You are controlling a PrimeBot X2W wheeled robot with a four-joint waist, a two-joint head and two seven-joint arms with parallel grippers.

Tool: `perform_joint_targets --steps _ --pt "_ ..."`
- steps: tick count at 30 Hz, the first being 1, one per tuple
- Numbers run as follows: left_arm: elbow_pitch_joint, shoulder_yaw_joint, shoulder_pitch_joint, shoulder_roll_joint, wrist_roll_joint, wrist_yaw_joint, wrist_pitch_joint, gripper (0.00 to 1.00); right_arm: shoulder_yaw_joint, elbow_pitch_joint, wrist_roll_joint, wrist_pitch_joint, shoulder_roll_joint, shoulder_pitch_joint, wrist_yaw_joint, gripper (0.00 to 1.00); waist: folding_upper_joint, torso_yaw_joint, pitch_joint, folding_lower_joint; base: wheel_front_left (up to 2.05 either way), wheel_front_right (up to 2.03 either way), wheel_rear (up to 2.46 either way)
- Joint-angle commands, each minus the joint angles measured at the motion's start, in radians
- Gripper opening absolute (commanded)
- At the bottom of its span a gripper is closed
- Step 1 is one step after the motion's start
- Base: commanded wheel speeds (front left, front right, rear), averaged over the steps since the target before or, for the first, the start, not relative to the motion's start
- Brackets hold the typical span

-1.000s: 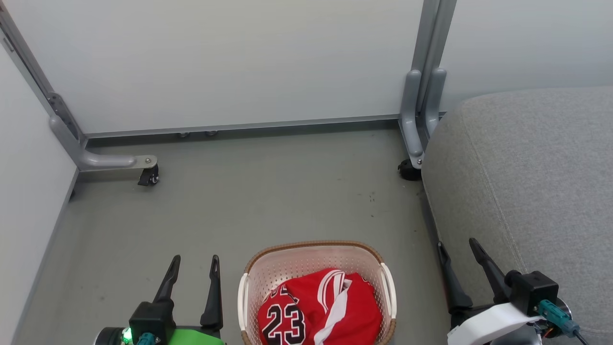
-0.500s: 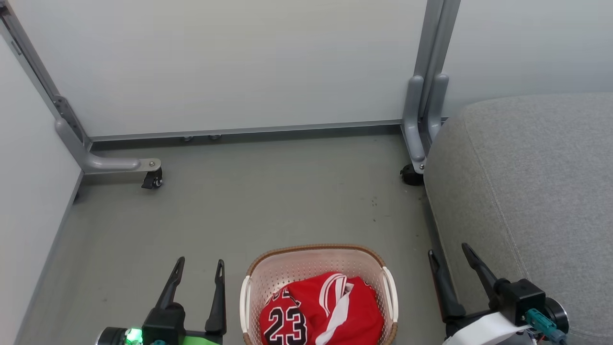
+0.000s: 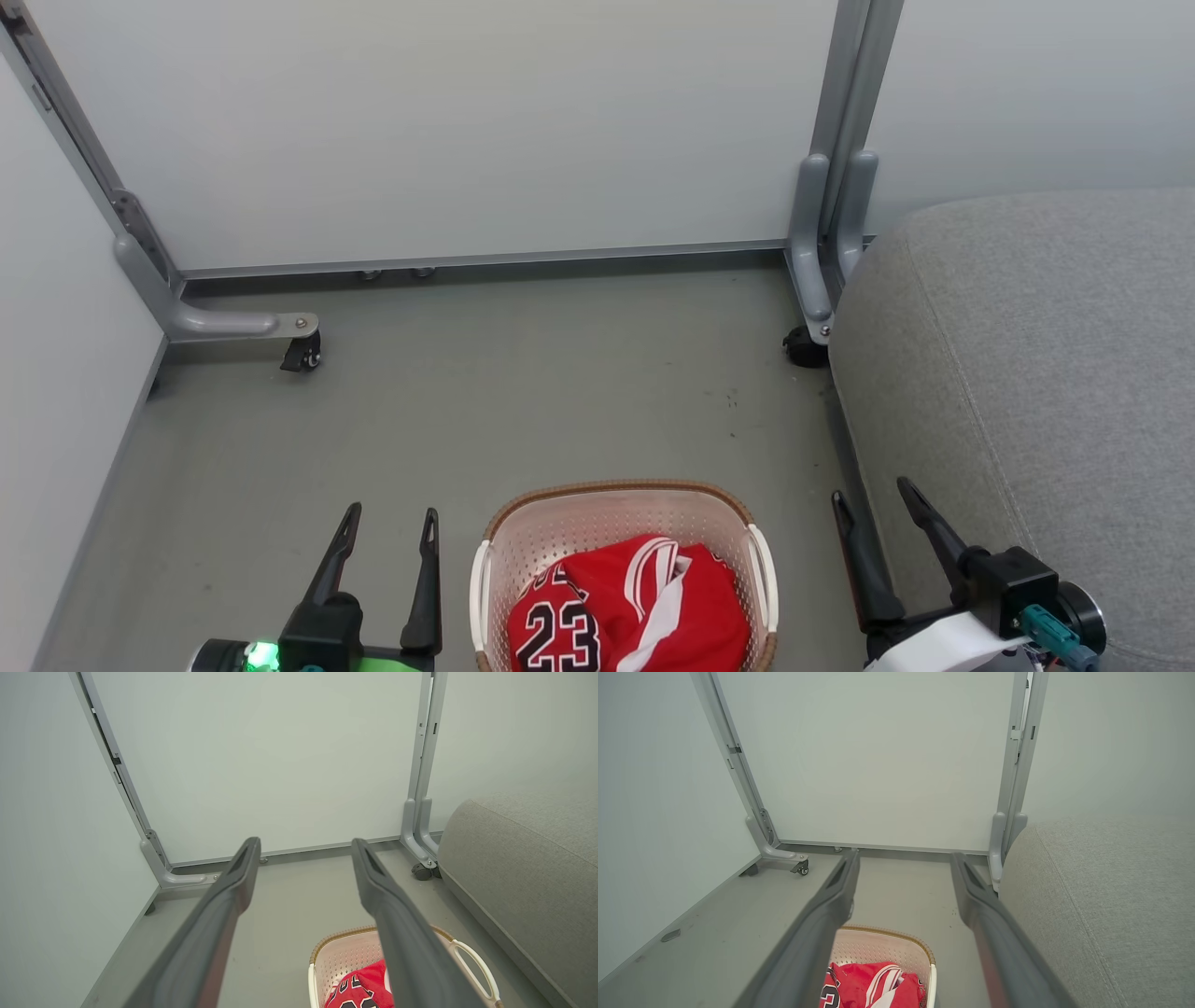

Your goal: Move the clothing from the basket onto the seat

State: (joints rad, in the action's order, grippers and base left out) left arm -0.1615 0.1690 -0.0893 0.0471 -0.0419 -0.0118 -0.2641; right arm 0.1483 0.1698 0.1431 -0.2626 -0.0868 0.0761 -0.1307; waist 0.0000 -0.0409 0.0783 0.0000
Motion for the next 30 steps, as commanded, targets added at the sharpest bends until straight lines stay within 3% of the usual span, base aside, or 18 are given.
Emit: perform_joint_targets --steps 1,20,25,30 --pt "0.001 0.0 -0.013 0.006 -0.001 0.001 -0.001 1.0 0.002 0.003 0.0 -0.003 -0.002 0.009 0.0 1.0 0.0 0.001 0.002 0.0 0.0 0.0 0.0" --pt "-0.033 0.006 -0.011 0.006 -0.012 -0.009 -0.001 1.0 -0.009 0.014 0.004 -0.003 -0.007 -0.001 0.0 1.0 0.0 0.037 -0.043 0.0 0.0 0.0 0.0" --pt "-0.065 0.025 0.022 0.006 -0.02 -0.03 -0.001 1.0 -0.026 0.008 0.0 -0.003 -0.011 -0.019 0.0 1.0 0.0 0.061 -0.109 0.0 0.0 0.0 0.0" --pt "-0.101 0.062 0.12 0.009 0.017 -0.064 -0.001 1.0 -0.046 -0.013 -0.002 -0.003 -0.017 -0.084 0.0 1.0 0.0 0.082 -0.244 0.0 0.0 0.0 0.0"
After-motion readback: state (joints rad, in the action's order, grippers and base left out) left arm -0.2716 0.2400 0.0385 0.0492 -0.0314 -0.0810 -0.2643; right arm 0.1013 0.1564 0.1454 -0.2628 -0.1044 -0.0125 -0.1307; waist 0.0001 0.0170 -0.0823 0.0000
